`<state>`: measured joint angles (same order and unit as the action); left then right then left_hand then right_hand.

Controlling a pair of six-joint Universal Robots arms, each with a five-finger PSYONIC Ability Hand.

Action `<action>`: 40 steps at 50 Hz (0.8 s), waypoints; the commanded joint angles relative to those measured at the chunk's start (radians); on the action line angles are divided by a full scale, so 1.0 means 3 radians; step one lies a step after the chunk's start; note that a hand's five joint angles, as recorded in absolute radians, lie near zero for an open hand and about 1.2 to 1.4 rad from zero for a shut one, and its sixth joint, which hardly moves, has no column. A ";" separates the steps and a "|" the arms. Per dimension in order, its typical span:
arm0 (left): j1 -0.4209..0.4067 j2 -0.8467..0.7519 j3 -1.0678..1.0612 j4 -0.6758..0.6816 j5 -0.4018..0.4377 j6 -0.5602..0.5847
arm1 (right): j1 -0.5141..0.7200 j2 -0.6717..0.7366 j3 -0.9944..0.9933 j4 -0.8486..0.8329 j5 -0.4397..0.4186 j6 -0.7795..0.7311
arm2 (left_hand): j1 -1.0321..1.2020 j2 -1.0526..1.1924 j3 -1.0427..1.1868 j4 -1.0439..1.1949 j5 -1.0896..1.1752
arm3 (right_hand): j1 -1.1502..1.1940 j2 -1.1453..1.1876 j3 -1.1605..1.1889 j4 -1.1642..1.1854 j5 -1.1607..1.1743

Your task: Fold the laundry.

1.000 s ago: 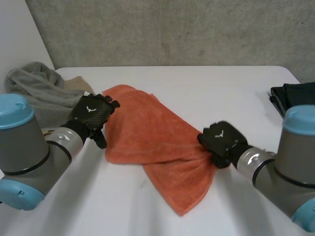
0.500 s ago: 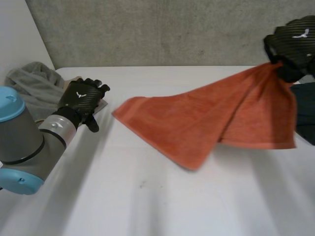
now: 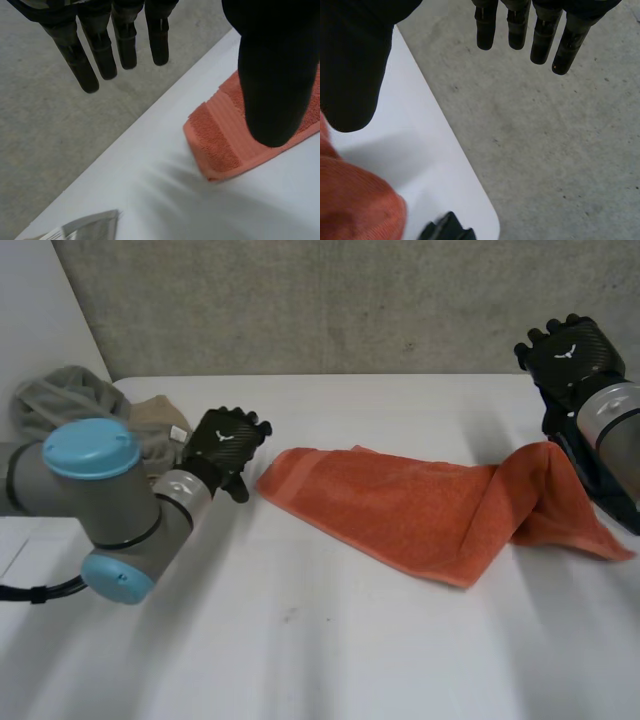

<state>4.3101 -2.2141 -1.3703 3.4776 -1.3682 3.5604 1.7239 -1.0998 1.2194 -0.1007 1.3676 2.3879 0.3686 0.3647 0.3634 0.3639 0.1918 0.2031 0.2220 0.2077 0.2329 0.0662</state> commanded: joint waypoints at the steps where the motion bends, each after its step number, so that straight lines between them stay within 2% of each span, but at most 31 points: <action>1: 0.0001 -0.0489 0.0522 -0.0163 0.0475 0.0143 | 0.0180 -0.0322 0.0665 0.0039 0.0038 0.0058 | 0.0617 0.0631 0.0635 0.0633 0.0625 | -0.0095 -0.0158 -0.0110 -0.0195 -0.0221; 8: 0.0001 -0.0877 0.0993 -0.0271 0.0608 0.0480 | 0.0298 -0.0394 0.1084 0.0029 0.0002 0.0032 | 0.0833 0.0847 0.0851 0.0849 0.0841 | -0.0095 -0.0158 -0.0110 -0.0195 -0.0221; 19: 0.0011 -0.1368 0.1688 -0.0618 0.0623 0.0506 | 0.0267 -0.0394 0.1268 0.0024 0.0002 0.0042 | 0.1010 0.1023 0.1027 0.1025 0.1017 | -0.0095 -0.0158 -0.0110 -0.0195 -0.0221; 26: 0.0017 -0.1537 0.1929 -0.0634 0.0623 0.0506 | 0.0267 -0.0394 0.1325 0.0008 0.0002 0.0043 | 0.1166 0.1179 0.1183 0.1182 0.1173 | -0.0095 -0.0158 -0.0110 -0.0195 -0.0221; 33: 0.0017 -0.1660 0.2077 -0.0639 0.0623 0.0506 | 0.0267 -0.0394 0.1376 -0.0007 0.0002 0.0053 | 0.2124 0.2137 0.2141 0.2140 0.2131 | -0.0095 -0.0158 -0.0110 -0.0195 -0.0221; 40: 0.0017 -0.1721 0.2134 -0.0629 0.0623 0.0506 | 0.0272 -0.0394 0.1412 -0.0012 0.0007 0.0053 | 0.2653 0.2666 0.2670 0.2668 0.2660 | -0.0095 -0.0158 -0.0110 -0.0195 -0.0221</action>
<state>4.3153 -2.7145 -0.7445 3.2858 -1.1806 3.7122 1.8042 -1.2179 1.6341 -0.1028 1.3689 2.4032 0.9208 0.9233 0.9209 0.9208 0.7402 0.2031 0.2220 0.2076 0.2329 0.0642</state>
